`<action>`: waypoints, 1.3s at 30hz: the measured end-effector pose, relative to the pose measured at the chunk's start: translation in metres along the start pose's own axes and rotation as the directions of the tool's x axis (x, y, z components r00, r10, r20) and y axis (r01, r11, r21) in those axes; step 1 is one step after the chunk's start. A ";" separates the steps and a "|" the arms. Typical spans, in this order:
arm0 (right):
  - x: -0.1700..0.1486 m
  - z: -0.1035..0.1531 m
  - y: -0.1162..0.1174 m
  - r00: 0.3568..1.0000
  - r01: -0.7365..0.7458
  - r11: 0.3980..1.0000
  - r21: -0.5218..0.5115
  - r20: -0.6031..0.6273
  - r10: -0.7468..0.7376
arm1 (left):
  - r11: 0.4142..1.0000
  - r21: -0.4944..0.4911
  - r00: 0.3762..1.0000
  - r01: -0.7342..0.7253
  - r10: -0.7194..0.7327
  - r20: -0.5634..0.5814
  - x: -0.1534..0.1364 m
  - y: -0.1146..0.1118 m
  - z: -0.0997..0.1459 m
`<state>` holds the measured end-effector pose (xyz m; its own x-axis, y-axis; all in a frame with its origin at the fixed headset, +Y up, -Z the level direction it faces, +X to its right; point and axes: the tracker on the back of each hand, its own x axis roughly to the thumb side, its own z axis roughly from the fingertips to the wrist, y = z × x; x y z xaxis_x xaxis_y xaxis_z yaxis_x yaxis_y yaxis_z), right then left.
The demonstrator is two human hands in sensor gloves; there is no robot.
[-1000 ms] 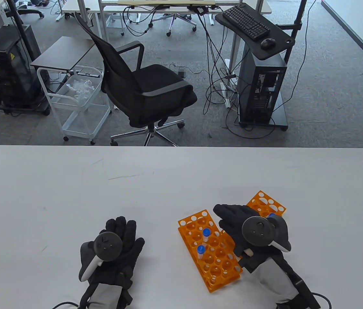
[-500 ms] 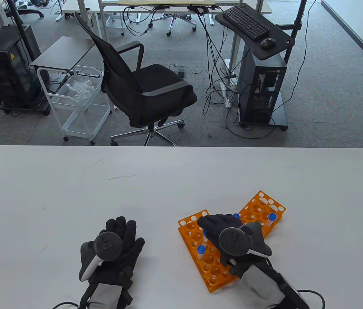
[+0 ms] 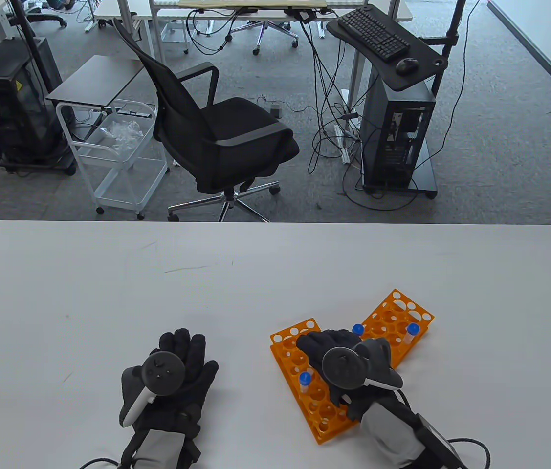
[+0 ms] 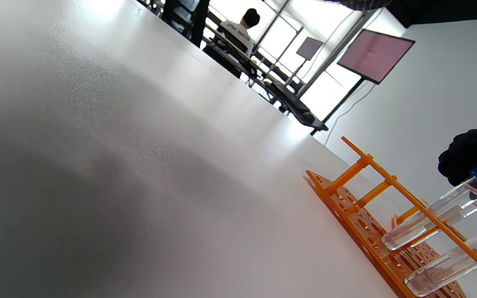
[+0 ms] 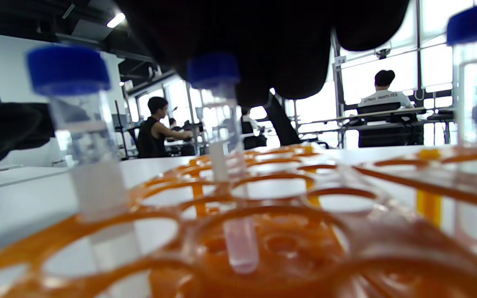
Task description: Transfer 4 test tubes between racks (Right hand only)
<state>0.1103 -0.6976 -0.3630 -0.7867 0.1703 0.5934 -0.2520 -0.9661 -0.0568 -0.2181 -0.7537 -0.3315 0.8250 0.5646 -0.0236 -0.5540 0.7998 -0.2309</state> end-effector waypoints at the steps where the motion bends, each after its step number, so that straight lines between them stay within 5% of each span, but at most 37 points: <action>1: 0.000 0.000 0.001 1.000 -0.001 1.000 0.000 0.001 0.001 | 1.000 0.001 1.000 -0.001 0.001 0.000 0.000 0.000 0.000; 27: -0.001 -0.002 0.002 0.999 0.029 0.999 -0.043 -0.012 -0.030 | 1.000 0.006 1.000 -0.004 0.004 0.000 -0.001 0.001 0.000; 39: -0.003 0.005 -0.021 0.996 0.088 0.988 -0.124 -0.009 -0.089 | 1.000 0.014 1.000 -0.009 0.009 0.012 -0.001 0.002 0.000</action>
<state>0.1210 -0.6791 -0.3597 -0.7659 0.2577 0.5890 -0.3881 -0.9157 -0.1039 -0.2199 -0.7523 -0.3318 0.8184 0.5744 -0.0140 -0.5633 0.7972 -0.2172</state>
